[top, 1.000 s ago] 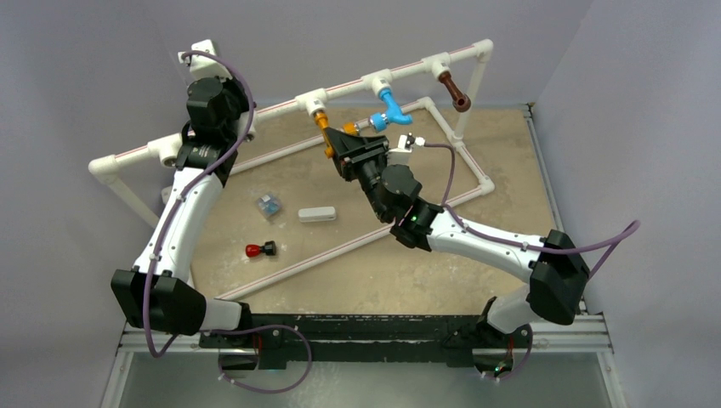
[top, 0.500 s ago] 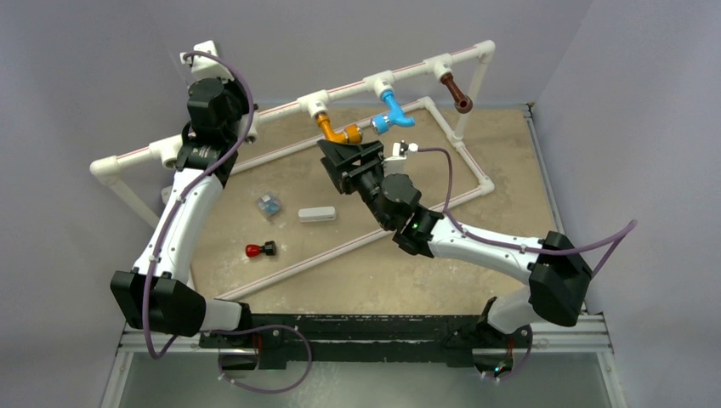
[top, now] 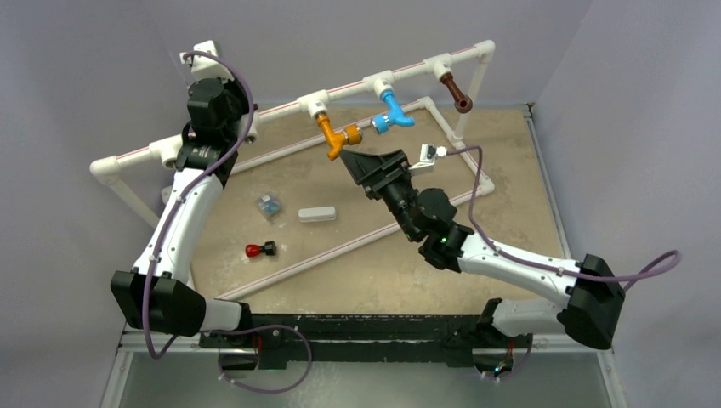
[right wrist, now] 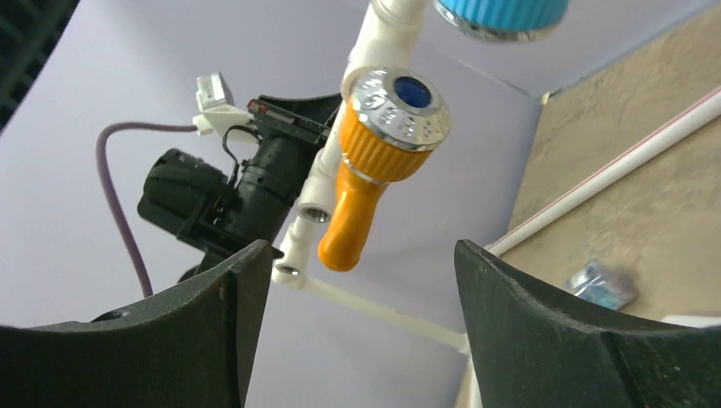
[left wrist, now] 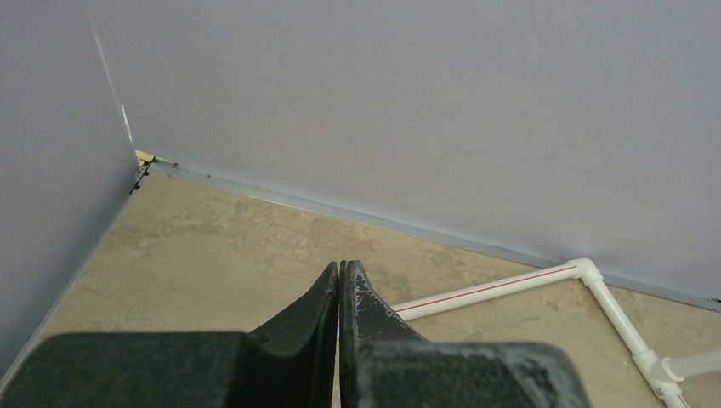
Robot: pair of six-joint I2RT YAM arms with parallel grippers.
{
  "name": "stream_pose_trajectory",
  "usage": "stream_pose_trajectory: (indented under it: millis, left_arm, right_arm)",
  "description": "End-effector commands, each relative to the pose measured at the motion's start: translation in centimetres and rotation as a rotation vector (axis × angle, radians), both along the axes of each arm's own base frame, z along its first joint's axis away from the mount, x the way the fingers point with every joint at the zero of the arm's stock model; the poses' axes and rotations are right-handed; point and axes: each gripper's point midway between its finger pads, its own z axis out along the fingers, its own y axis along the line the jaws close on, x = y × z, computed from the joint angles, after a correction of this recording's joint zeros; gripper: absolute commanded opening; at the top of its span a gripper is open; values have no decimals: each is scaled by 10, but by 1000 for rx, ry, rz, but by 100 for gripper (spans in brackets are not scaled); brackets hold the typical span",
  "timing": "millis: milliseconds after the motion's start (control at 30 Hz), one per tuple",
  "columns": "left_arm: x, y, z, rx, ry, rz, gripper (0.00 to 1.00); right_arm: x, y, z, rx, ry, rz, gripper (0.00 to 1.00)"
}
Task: Install the water faucets
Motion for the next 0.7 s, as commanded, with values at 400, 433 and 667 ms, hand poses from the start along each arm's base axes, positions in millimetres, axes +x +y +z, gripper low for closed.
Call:
stream_pose_trajectory:
  millis: [400, 433, 667]
  left_arm:
    - [-9, -9, -86, 52, 284, -52, 0]
    - [-9, -9, -85, 51, 283, -53, 0]
    - [-8, -8, -86, 51, 284, -52, 0]
  right_arm:
    - [-30, -56, 39, -600, -507, -108, 77]
    - [-27, -59, 38, -654, -526, -130, 77]
    - [-15, -62, 42, -1023, -719, -169, 75]
